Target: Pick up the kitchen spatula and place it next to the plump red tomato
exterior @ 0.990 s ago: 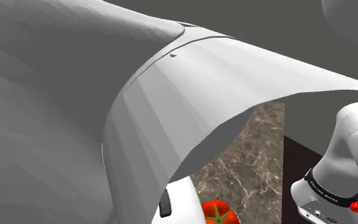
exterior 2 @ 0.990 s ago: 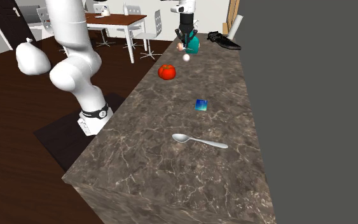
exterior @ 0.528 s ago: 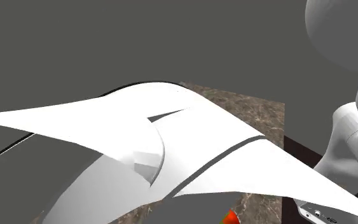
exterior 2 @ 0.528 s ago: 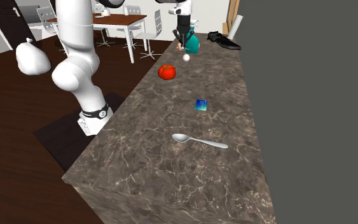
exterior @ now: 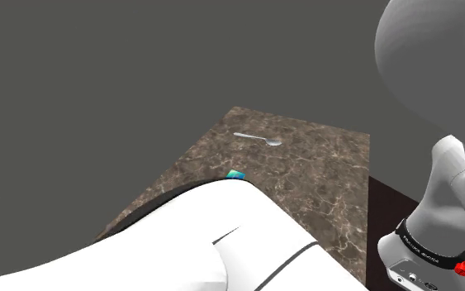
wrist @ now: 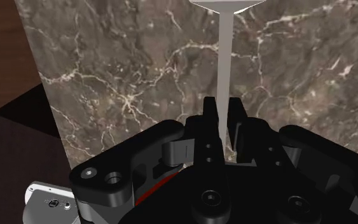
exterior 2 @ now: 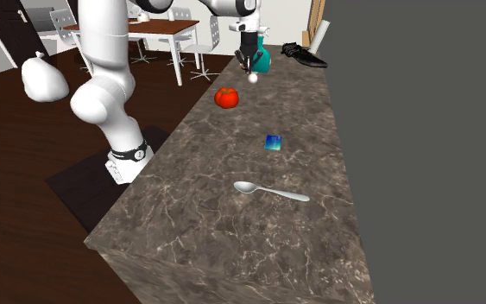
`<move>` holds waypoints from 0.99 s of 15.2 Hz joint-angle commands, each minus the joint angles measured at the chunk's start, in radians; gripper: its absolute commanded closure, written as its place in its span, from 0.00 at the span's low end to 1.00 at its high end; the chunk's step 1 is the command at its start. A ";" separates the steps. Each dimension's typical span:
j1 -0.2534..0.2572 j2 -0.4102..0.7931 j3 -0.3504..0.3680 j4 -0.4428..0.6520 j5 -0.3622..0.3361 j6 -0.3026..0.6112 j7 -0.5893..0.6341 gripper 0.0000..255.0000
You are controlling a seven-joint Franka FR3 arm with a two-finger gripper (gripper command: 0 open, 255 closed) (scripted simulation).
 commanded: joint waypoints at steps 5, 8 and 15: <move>0.009 0.031 -0.015 -0.048 -0.030 0.068 0.022 1.00; 0.015 0.050 -0.024 -0.067 -0.047 0.100 0.033 1.00; 0.027 0.085 -0.042 -0.097 -0.080 0.154 0.055 1.00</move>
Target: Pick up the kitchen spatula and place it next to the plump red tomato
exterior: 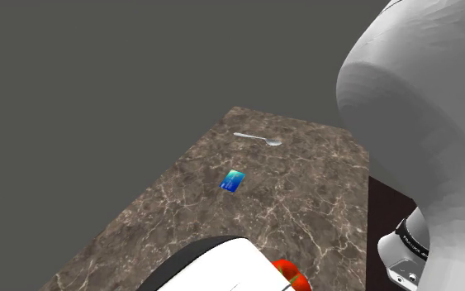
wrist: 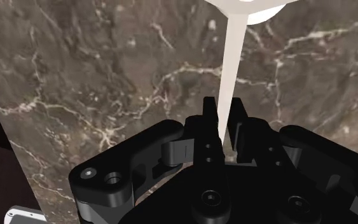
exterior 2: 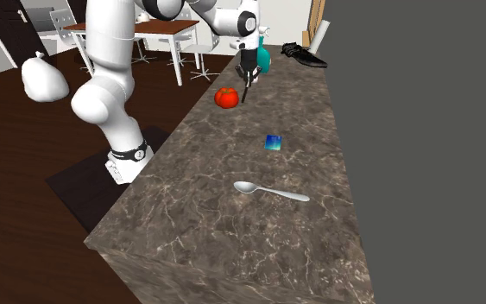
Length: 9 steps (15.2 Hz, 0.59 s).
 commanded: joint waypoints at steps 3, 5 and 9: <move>0.001 0.008 -0.003 -0.006 -0.003 0.002 0.001 1.00; 0.001 0.008 -0.003 -0.006 -0.003 0.002 0.002 1.00; 0.002 0.010 -0.004 -0.003 -0.005 0.001 0.003 0.00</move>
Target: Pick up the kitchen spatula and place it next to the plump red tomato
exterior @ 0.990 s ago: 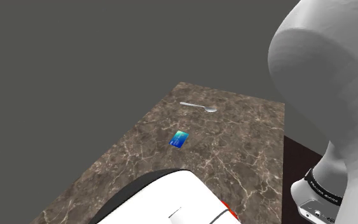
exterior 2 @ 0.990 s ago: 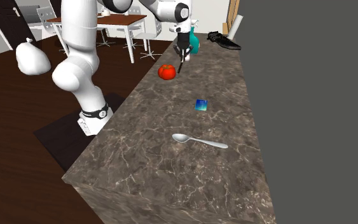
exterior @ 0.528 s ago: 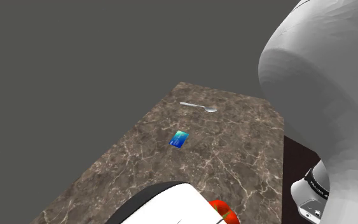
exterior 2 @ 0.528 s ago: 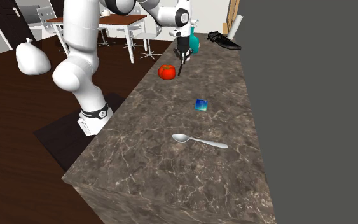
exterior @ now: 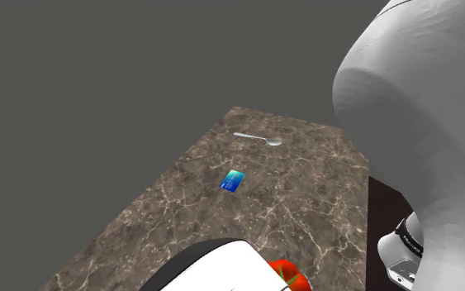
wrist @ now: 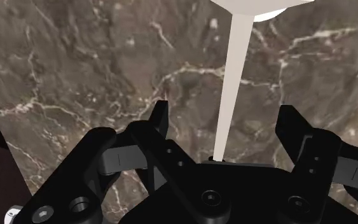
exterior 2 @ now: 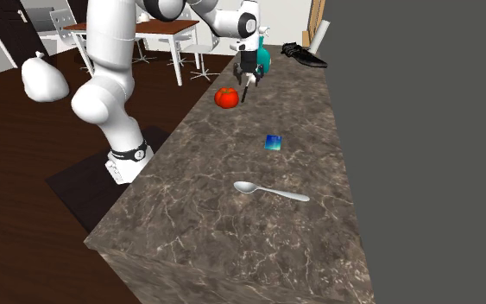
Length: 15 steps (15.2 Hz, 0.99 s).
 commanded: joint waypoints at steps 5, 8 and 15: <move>-0.009 -0.030 0.017 0.031 0.029 -0.053 -0.019 0.00; -0.014 -0.051 0.029 0.067 0.051 -0.103 -0.033 0.00; -0.014 -0.051 0.029 0.067 0.051 -0.103 -0.033 0.00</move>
